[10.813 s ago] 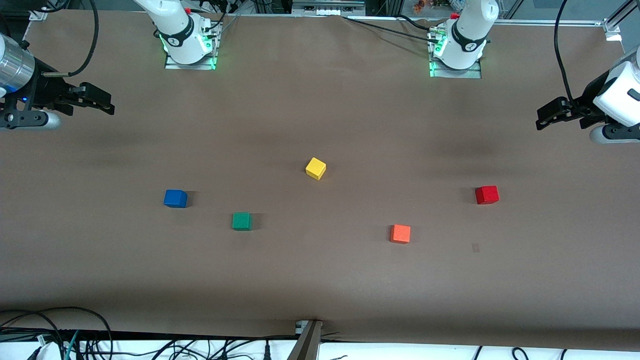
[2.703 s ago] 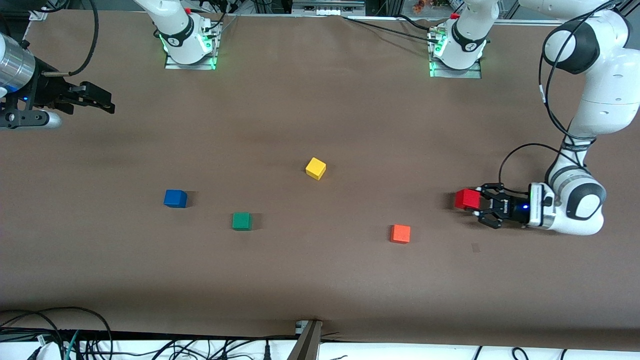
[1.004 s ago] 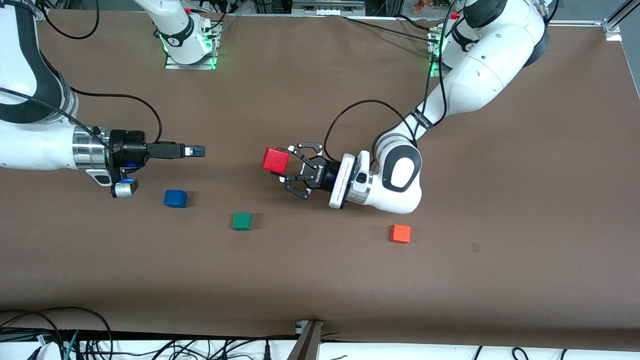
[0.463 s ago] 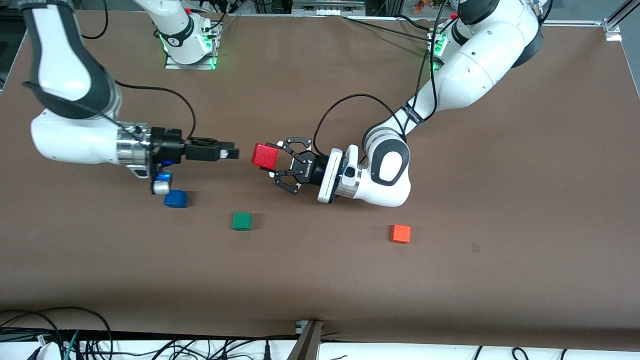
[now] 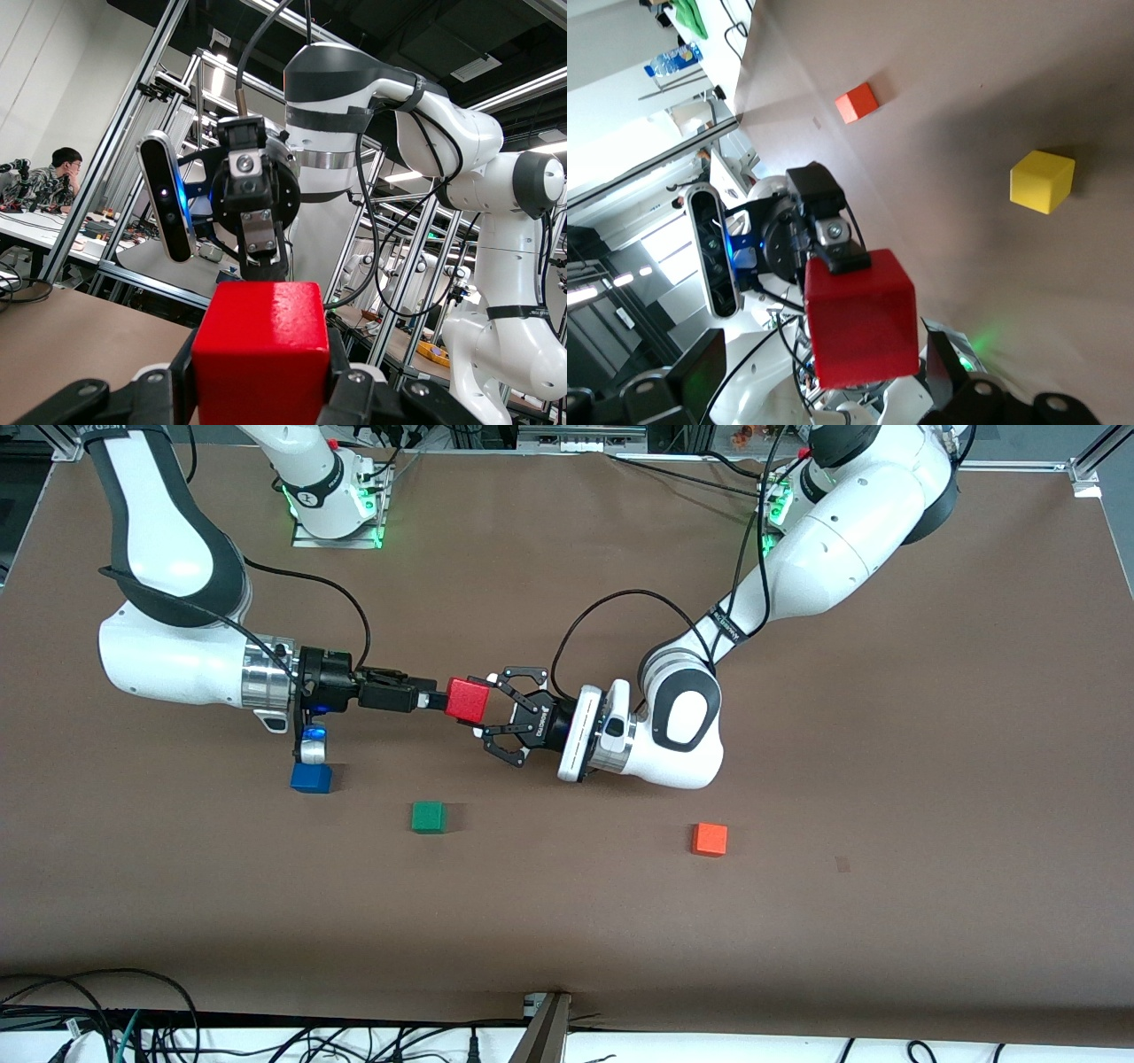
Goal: Pass red block to right arm, stack on blue
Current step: 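Close the right gripper on the red cube beside the left gripper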
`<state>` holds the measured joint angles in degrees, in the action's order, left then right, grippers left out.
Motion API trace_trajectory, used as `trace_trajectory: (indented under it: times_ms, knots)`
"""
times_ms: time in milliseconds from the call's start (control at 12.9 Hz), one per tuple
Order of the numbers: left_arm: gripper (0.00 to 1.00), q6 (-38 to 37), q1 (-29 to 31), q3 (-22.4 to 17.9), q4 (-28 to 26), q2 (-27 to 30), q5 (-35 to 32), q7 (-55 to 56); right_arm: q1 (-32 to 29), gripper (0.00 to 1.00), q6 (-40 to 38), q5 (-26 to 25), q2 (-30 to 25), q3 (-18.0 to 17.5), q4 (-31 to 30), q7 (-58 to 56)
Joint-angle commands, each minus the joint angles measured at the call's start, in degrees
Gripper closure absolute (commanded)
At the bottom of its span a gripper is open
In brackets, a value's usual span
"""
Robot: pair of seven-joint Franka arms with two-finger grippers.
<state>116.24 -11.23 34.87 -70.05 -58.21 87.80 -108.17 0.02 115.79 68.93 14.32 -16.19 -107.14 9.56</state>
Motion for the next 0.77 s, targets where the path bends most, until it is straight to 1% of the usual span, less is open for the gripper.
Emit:
trace_trajectory:
  times_ms: [0, 309, 386, 463, 541, 618, 695]
  knots:
    - [1.00, 0.39, -0.81, -0.50, 0.44, 0.12, 1.85, -1.43, 1.38, 0.00, 4.69, 1.39, -1.93, -1.48, -2.72, 0.20]
    - [1.00, 0.39, -0.73, -0.50, 0.09, 0.03, 1.93, -2.66, 2.00, 0.00, 6.01, 1.21, -1.58, -1.74, -3.34, -0.50]
    - [1.00, 0.39, -0.73, -0.50, 0.00, 0.03, 1.93, -2.66, 2.18, 0.09, 6.11, 1.21, -1.58, -1.74, -3.51, -0.59]
    - [1.00, 0.39, -0.73, -0.50, -0.08, 0.03, 1.93, -2.66, 2.18, 0.34, 6.11, 1.12, -1.58, -1.74, -3.51, -0.68]
    - [1.00, 0.39, -0.73, -0.50, -0.08, 0.03, 1.93, -2.66, 2.18, 0.66, 6.02, 1.04, -1.58, -1.74, -3.42, -0.68]
    - [1.00, 0.39, -0.73, -0.50, -0.08, 0.03, 2.02, -2.58, 2.18, 0.86, 5.93, 1.03, -1.58, -1.74, -3.34, -0.59]
    - [1.00, 0.39, -0.73, -0.50, -0.08, 0.03, 2.02, -2.58, 2.18, 0.92, 5.93, 1.03, -1.58, -1.74, -3.34, -0.51]
